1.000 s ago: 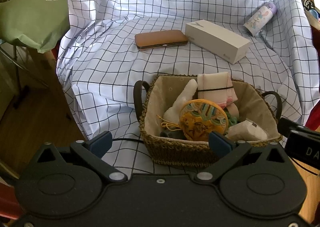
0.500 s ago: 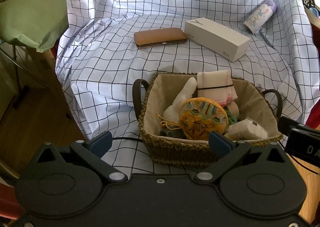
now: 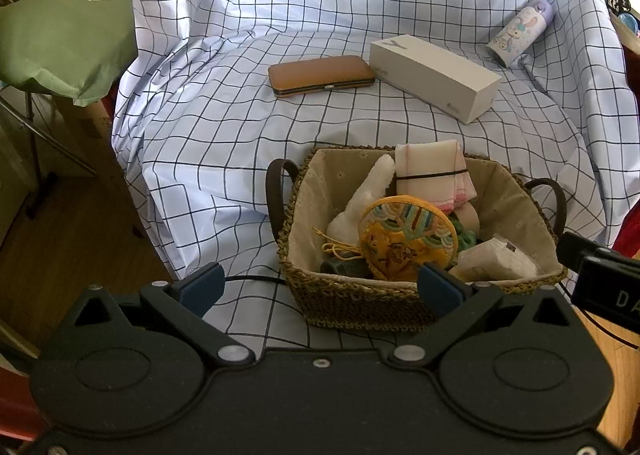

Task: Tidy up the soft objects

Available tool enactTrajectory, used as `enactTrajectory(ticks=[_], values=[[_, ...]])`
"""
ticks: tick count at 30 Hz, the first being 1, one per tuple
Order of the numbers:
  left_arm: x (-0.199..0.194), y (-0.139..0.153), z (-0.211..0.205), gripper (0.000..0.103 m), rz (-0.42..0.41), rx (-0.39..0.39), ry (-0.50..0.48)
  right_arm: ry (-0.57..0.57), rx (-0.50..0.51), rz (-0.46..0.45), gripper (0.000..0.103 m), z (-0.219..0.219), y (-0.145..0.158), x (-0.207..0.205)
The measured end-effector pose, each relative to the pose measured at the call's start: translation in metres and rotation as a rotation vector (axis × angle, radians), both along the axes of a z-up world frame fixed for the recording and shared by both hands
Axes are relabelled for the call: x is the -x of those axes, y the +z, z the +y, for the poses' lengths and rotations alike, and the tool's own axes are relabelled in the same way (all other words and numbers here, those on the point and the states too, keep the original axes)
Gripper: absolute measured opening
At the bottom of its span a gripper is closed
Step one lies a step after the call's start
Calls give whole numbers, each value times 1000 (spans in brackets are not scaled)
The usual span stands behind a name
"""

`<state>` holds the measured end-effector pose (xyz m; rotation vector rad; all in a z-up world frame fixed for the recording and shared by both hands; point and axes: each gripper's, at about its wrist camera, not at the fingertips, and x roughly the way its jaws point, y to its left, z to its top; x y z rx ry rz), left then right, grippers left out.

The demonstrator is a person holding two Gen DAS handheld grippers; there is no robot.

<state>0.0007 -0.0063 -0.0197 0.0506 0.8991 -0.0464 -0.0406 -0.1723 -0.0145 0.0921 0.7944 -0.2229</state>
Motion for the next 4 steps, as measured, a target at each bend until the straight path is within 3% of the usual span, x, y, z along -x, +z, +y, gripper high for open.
enactTrajectory(ticks=[4], values=[[0, 0, 0, 99, 0, -1, -1, 0, 0, 0, 103, 0, 0, 0]])
